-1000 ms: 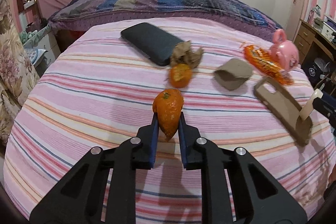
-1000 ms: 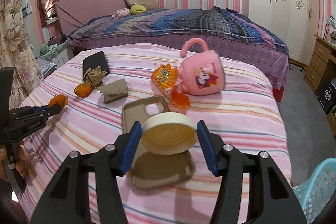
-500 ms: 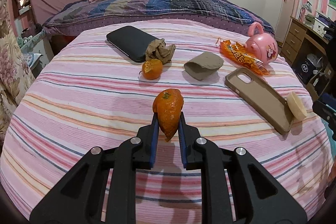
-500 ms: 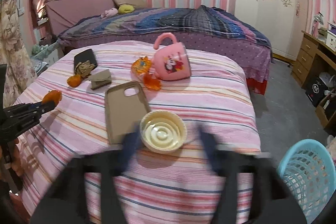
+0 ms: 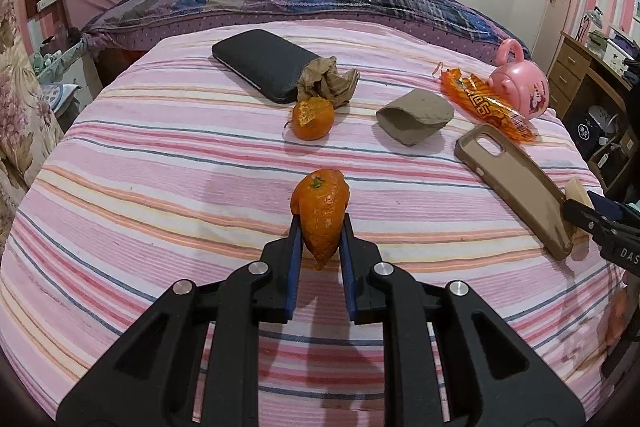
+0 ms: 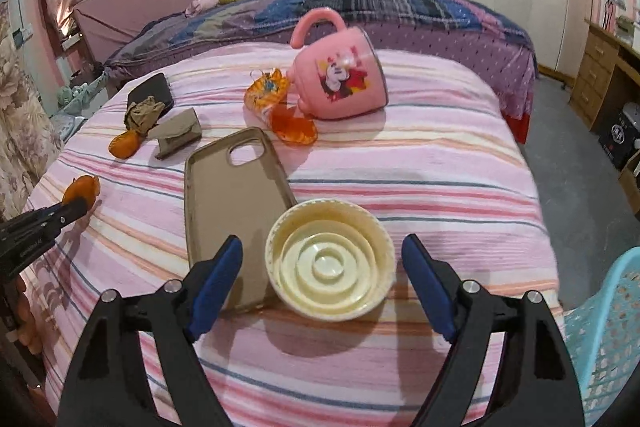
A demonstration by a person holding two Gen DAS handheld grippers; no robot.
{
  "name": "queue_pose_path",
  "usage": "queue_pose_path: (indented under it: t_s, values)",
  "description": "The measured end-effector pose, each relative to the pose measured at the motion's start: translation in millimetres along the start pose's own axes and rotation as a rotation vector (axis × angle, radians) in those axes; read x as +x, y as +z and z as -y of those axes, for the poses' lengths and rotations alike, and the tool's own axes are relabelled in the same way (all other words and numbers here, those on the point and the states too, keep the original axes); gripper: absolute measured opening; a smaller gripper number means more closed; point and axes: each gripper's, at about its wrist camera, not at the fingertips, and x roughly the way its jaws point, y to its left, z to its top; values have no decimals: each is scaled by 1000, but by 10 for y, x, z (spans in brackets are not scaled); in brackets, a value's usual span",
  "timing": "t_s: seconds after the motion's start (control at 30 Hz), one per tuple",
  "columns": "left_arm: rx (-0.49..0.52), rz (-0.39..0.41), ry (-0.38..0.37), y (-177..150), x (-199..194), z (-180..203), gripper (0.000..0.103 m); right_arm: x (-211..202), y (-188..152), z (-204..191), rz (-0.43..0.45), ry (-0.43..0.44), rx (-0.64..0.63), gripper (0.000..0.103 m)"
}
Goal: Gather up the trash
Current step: 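Carry the tangerine and the white lid toward the blue basket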
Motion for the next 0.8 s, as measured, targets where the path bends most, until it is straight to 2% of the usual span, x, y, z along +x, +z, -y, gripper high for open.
queue_pose_path:
  t_s: [0.07, 0.1, 0.43, 0.6, 0.8]
  values:
    - [5, -6, 2, 0, 9, 2, 16, 24, -5, 11, -4, 9, 4, 64]
    - [10, -4, 5, 3, 7, 13, 16, 33, -5, 13, -3, 13, 6, 61]
    - [38, 30, 16, -9, -101, 124, 16, -94, -10, -36, 49, -44, -38, 61]
    - [51, 59, 7, -71, -207, 218, 16, -305, -52, -13, 81, -75, -65, 61]
    - [26, 51, -25, -161, -276, 323, 16, -619, -129, 75, 120, -105, -91, 61]
